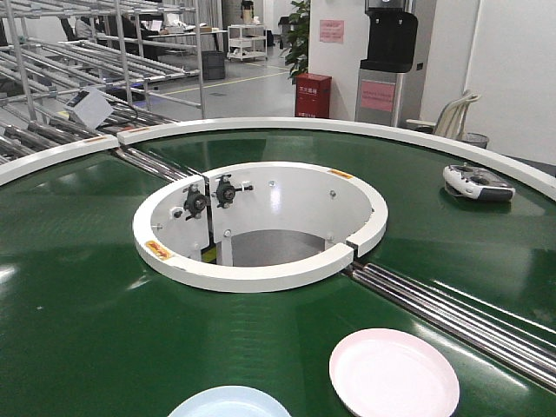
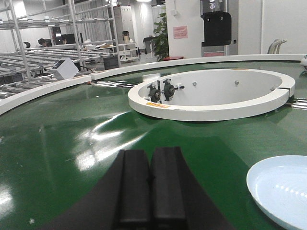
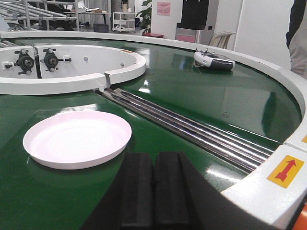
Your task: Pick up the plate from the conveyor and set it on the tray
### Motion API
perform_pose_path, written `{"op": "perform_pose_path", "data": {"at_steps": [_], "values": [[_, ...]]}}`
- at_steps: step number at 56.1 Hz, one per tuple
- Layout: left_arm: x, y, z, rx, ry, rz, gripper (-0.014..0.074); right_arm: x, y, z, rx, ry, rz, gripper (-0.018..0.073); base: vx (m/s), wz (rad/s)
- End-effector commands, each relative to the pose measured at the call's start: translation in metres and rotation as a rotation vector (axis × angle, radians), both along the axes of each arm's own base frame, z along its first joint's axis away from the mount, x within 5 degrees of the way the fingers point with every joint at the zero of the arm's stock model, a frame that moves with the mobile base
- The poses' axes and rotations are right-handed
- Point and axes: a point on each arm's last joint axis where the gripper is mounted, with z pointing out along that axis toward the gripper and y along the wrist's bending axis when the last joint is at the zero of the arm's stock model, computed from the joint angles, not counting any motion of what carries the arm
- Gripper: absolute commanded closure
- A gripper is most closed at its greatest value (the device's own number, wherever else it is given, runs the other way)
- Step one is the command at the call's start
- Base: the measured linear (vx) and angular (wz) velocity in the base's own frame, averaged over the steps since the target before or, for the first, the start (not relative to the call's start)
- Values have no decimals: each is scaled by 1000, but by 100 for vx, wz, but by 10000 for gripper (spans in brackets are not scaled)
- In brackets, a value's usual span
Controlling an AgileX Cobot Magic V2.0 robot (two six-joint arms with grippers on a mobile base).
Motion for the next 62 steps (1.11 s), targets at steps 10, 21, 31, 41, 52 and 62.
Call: {"op": "perform_pose_path", "data": {"at_steps": [10, 21, 31, 41, 52, 62], "values": [[-1, 0, 2, -12, -83, 5, 593, 0, 0, 3, -14, -78, -7, 568, 0, 0], [-1, 0, 2, -12, -83, 5, 593, 0, 0, 3, -14, -77, -7, 568, 0, 0], [-1, 0, 2, -12, -83, 5, 593, 0, 0, 3, -14, -77, -7, 568, 0, 0], [-1, 0, 3, -6, -99, 6, 593, 0, 0, 3, -14, -77, -7, 568, 0, 0], [-4, 1, 17, -21, -226, 9, 593, -1, 0, 14, -7, -192, -7, 568, 0, 0], [-22, 2, 84, -119, -450, -15, 593, -20, -2, 87, 93, -533, -9, 568, 0, 0]]}}
